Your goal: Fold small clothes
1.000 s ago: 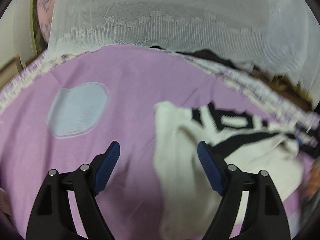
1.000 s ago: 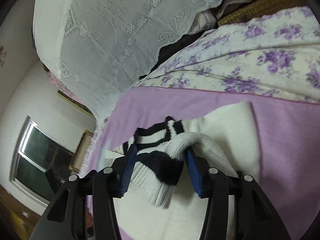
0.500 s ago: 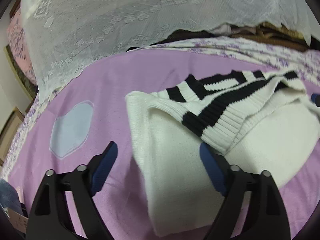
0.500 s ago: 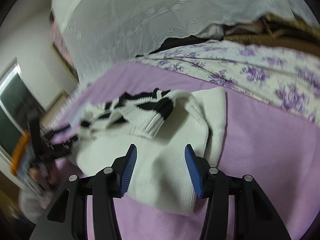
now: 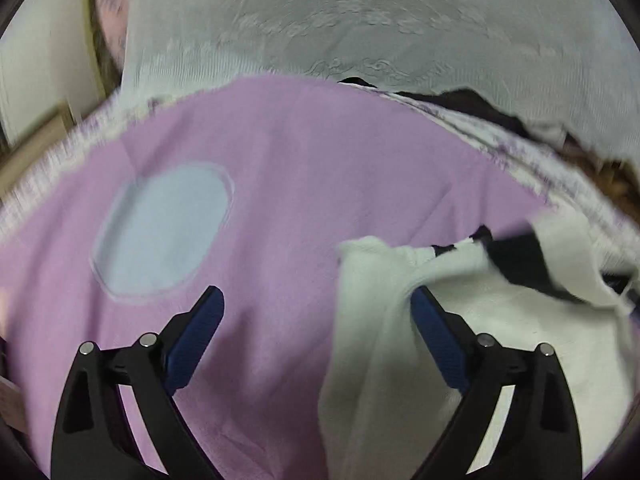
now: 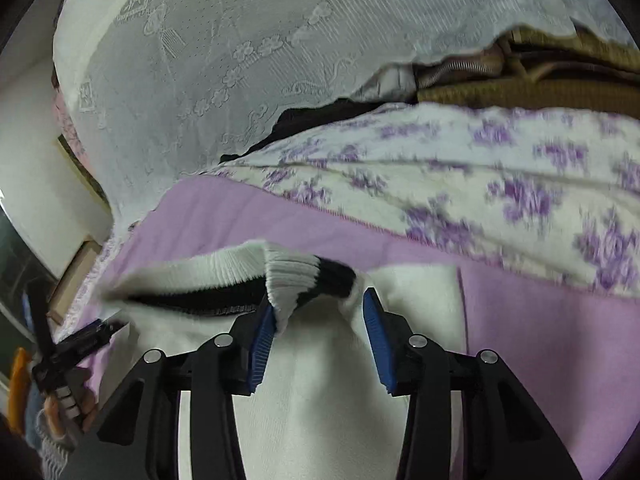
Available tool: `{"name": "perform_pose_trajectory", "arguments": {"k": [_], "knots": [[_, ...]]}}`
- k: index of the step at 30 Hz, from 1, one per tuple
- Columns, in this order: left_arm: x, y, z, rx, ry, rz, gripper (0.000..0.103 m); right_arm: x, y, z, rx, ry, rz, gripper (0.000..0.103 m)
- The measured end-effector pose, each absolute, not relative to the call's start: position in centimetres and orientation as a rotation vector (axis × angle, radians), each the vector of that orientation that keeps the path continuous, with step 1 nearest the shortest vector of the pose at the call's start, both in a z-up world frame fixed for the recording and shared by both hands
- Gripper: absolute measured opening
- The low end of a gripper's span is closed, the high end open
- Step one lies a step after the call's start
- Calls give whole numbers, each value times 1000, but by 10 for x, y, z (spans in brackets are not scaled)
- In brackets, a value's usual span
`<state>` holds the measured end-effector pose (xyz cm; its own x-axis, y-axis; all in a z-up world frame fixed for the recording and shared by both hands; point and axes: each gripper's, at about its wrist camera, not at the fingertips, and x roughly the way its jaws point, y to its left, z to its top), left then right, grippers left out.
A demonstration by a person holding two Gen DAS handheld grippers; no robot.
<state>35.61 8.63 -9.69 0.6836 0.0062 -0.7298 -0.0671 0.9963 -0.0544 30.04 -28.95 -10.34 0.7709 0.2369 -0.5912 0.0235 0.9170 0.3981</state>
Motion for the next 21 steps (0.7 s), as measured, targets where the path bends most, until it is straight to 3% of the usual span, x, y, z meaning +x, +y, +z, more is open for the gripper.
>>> {"name": "perform_pose_trajectory", "arguments": {"k": [9, 15, 18, 21], "knots": [[332, 49, -74, -42, 724, -132, 92, 271, -259, -65, 289, 515, 192, 45], [339, 15, -97, 78, 780, -105, 93, 302, -219, -89, 166, 722, 284, 46], [362, 21, -120, 84, 894, 19, 97, 332, -232, -114, 243, 812, 190, 46], [375, 45, -134, -92, 975, -6, 99, 341, -273, -132, 457, 823, 176, 19]]}}
